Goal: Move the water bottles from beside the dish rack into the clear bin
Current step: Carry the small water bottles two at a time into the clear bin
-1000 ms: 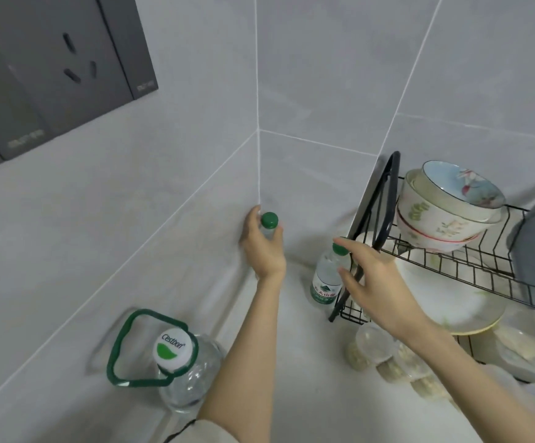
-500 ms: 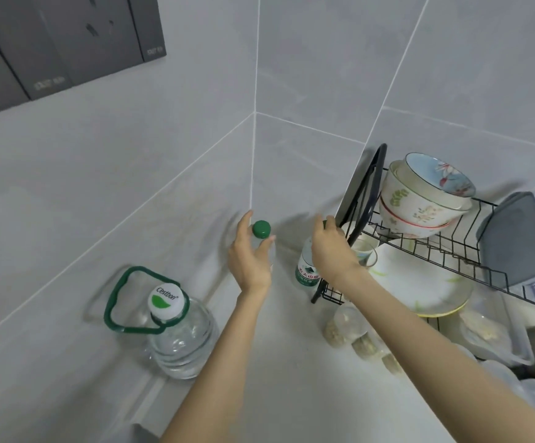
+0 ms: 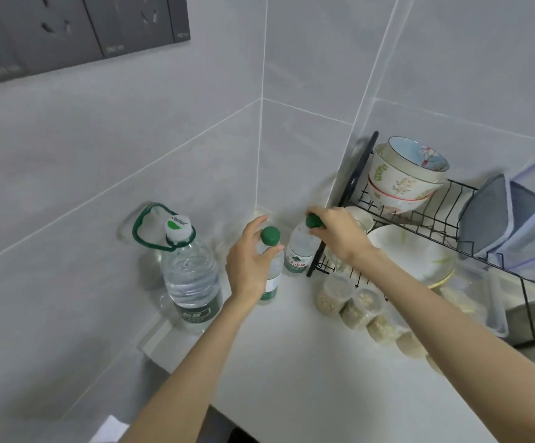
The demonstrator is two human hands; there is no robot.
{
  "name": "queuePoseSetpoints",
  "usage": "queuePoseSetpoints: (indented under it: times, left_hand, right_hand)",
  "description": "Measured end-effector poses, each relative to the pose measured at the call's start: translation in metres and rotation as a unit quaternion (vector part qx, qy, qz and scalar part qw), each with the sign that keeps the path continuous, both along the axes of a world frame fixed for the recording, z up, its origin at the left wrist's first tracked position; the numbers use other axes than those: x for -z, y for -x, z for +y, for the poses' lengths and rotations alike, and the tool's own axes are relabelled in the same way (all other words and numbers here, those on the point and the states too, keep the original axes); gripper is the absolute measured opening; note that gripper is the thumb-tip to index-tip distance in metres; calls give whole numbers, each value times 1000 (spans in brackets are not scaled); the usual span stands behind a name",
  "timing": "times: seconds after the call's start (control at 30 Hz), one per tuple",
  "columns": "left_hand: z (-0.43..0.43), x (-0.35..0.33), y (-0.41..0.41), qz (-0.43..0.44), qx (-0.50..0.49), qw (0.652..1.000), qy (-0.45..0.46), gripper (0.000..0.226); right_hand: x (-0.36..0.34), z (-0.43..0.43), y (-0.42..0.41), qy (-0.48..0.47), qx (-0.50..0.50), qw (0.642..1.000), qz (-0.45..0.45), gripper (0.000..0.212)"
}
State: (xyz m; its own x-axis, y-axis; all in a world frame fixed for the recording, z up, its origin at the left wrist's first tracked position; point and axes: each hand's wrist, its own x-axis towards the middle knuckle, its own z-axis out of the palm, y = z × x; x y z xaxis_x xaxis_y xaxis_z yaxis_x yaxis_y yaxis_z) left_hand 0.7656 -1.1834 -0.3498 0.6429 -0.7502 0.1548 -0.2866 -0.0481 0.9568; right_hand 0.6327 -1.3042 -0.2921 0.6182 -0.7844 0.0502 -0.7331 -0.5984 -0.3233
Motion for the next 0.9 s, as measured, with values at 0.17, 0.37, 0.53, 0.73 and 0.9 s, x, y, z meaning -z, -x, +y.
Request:
queuePoseSetpoints:
  times: [0.17,0.37,0.53,0.73,0.9]
  left_hand:
    - [41,-9,16,6,15,1000,-2,58]
    - [96,-11,41,5,20,1000,-21,56]
    - [134,-6,69,-5,28,999,-42,52]
    - [151,3,93,2,33,998,-45,51]
    - [155,7,105,24,30,998,-48,51]
  right_hand:
    - [-17,36,24,10,-60,997,-39,39]
    - [-17,84,58,1,-136,990,-40,38]
    - [3,113,91,-11,-172,985,-25,39]
    - [26,129,115,-32,-173,983,-47,38]
    - [37,139,131,-76,-170,970,-157,37]
